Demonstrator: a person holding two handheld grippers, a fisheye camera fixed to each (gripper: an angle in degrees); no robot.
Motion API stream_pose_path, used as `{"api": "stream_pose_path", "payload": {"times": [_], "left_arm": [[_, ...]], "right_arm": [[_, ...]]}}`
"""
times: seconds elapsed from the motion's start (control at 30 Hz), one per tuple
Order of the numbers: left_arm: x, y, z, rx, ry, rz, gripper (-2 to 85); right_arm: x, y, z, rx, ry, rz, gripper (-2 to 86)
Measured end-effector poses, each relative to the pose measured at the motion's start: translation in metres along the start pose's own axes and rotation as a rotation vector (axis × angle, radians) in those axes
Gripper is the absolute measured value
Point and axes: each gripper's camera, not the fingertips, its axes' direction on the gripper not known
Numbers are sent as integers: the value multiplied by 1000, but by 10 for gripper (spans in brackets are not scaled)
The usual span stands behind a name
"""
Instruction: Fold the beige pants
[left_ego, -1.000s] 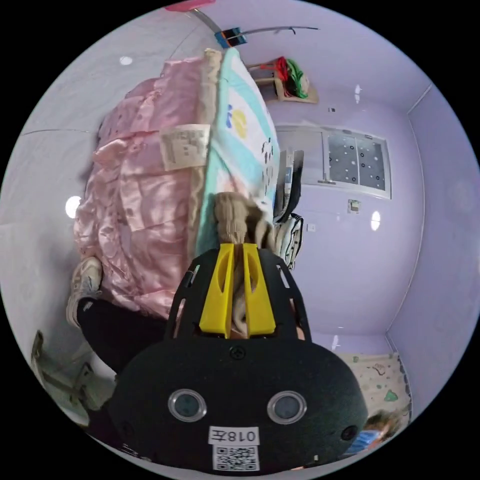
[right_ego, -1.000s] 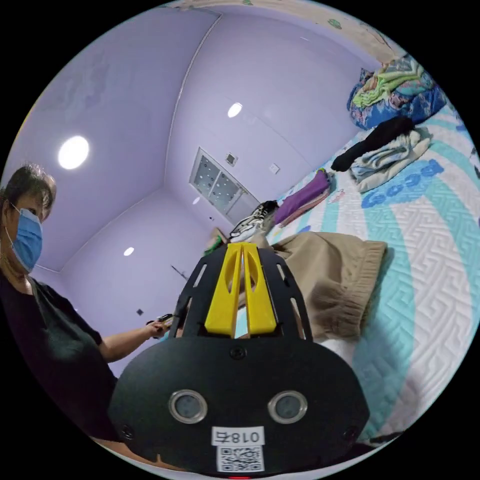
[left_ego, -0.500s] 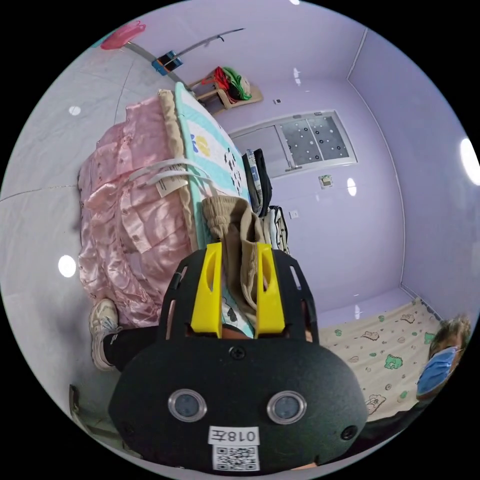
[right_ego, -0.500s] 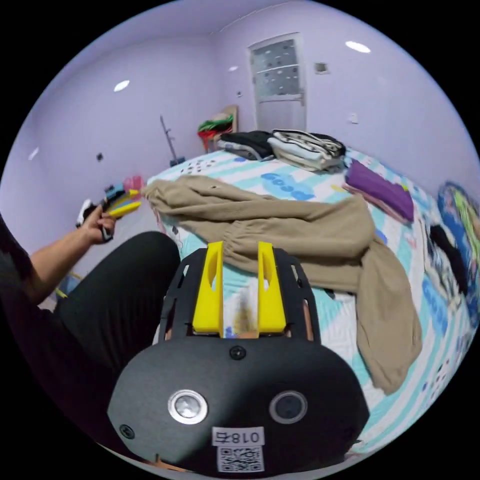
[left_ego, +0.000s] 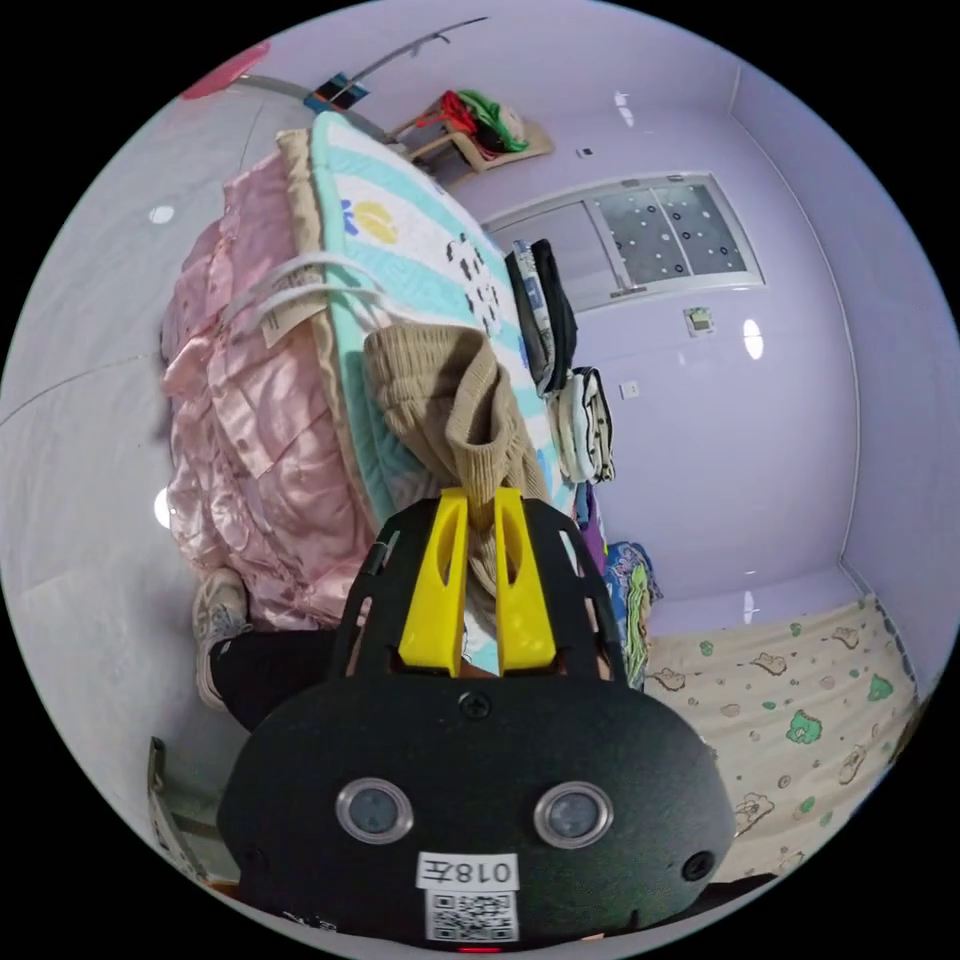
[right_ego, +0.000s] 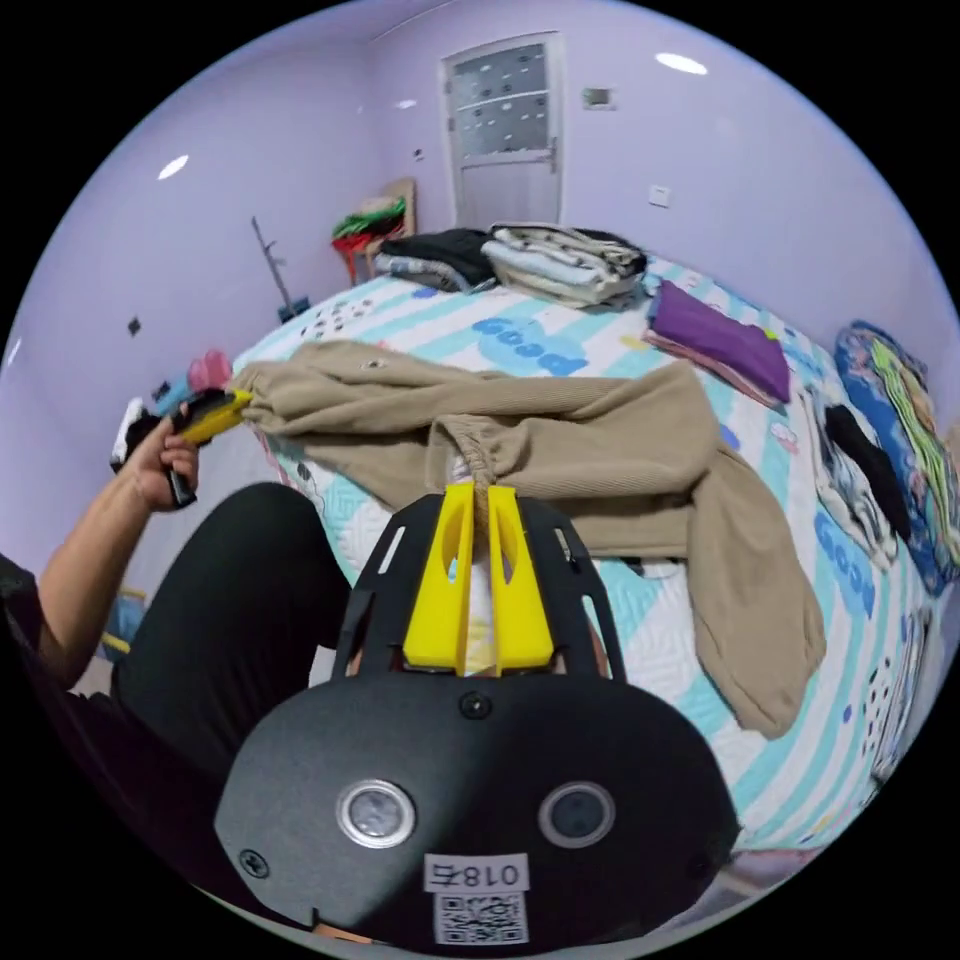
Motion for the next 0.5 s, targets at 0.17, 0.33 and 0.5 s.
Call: {"api": "stream_pose_path", "payload": {"times": [0.17, 0.33, 0.5], "left_arm": [[-10, 3, -31, -57, 169, 33, 43], [-18, 6, -59, -218, 202, 135, 44], [-65, 13, -84, -284, 115, 59, 44]], "right_arm": [[81, 72, -119, 265, 41, 279, 6], [145, 191, -242, 533, 133, 524, 3], [179, 323, -310, 665, 209, 782, 2]]}}
